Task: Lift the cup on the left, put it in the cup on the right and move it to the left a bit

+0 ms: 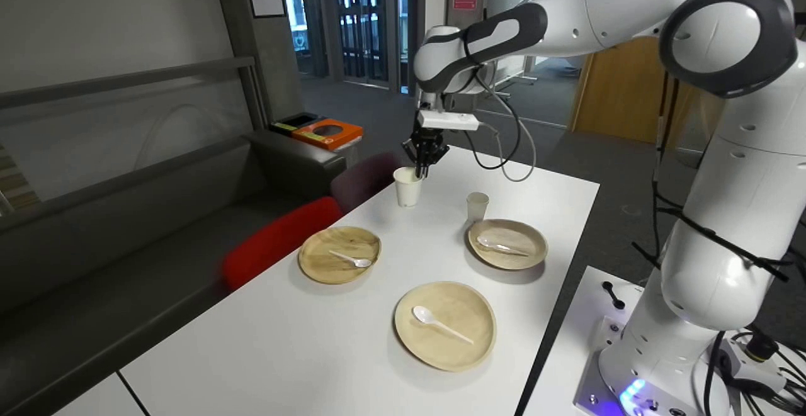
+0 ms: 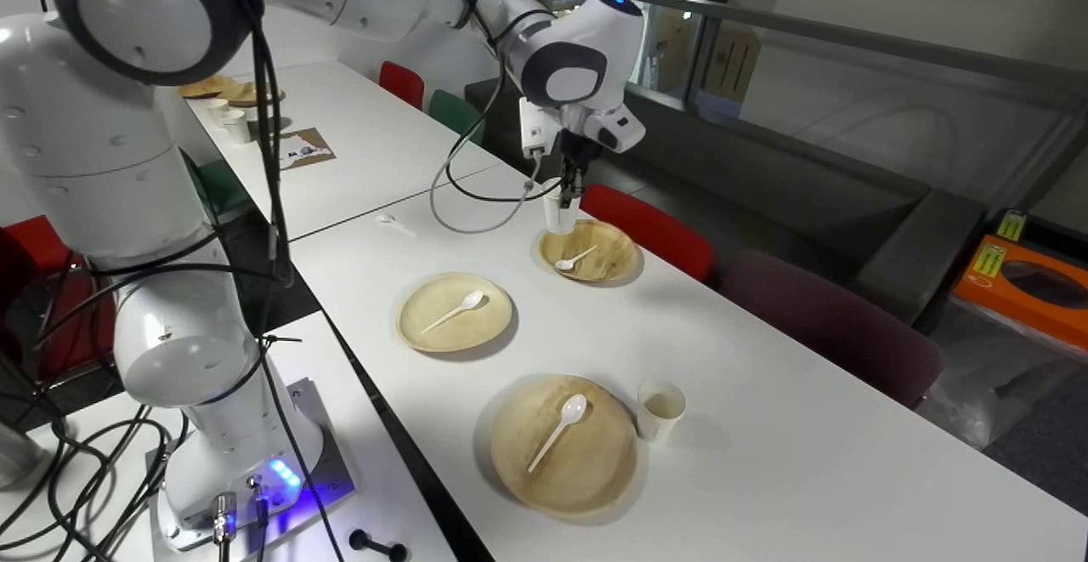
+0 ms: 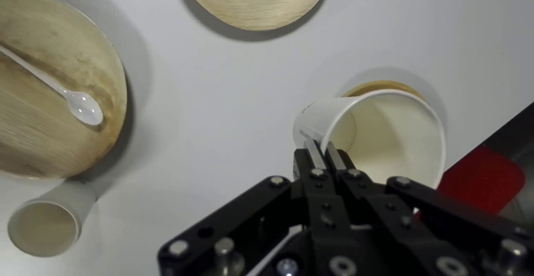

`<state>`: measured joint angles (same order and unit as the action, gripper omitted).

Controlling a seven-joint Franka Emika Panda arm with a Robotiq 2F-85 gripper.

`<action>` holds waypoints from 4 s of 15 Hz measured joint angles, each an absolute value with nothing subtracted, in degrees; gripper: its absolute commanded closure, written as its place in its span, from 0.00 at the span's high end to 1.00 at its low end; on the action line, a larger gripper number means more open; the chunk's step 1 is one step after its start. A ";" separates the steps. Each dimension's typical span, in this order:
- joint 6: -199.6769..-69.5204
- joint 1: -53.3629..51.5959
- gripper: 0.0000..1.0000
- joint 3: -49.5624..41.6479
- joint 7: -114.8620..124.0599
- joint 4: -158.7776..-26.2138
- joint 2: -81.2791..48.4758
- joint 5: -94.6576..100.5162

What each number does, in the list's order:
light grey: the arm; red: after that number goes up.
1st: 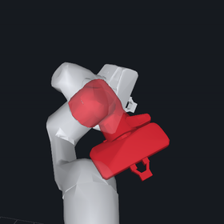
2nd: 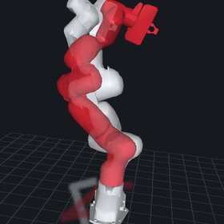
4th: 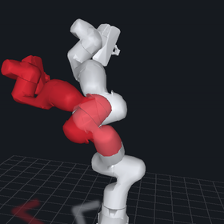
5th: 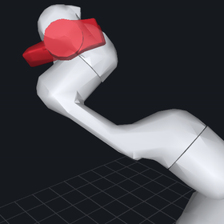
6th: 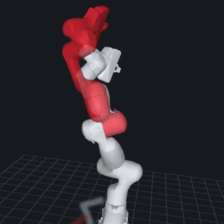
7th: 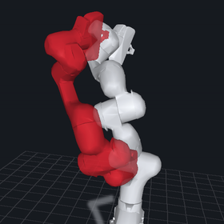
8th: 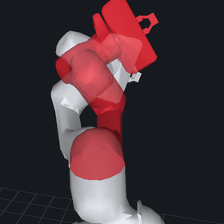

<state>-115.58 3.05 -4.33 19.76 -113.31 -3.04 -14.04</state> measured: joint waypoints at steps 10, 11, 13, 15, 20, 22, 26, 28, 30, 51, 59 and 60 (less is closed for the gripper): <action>-117.51 11.48 0.01 -12.93 20.09 -123.33 -1.01 -22.49; -117.63 11.87 0.01 -13.39 21.03 -123.34 -1.19 -22.93; -117.76 12.62 0.01 -14.23 23.34 -123.34 -1.38 -23.56; -118.05 13.34 0.01 -15.02 25.69 -123.33 -1.56 -24.06; -123.18 15.28 0.01 -17.45 35.46 -122.92 -4.04 -23.71; -125.19 15.89 0.01 -18.39 39.99 -122.54 -5.54 -23.60; -129.23 16.02 0.01 -19.13 51.63 -121.38 -8.17 -23.33; -131.52 15.71 0.01 -19.02 57.92 -120.58 -9.50 -23.23; -132.56 15.32 0.01 -18.56 63.09 -119.33 -11.09 -22.81; -132.84 13.64 0.01 -18.28 76.36 -113.97 -17.79 -17.66; -132.80 14.23 0.01 -18.44 76.36 -114.08 -17.97 -17.67; -132.76 14.40 0.01 -18.44 76.30 -114.14 -18.05 -17.67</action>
<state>-132.76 14.40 -18.44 76.30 -114.14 -18.05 -17.67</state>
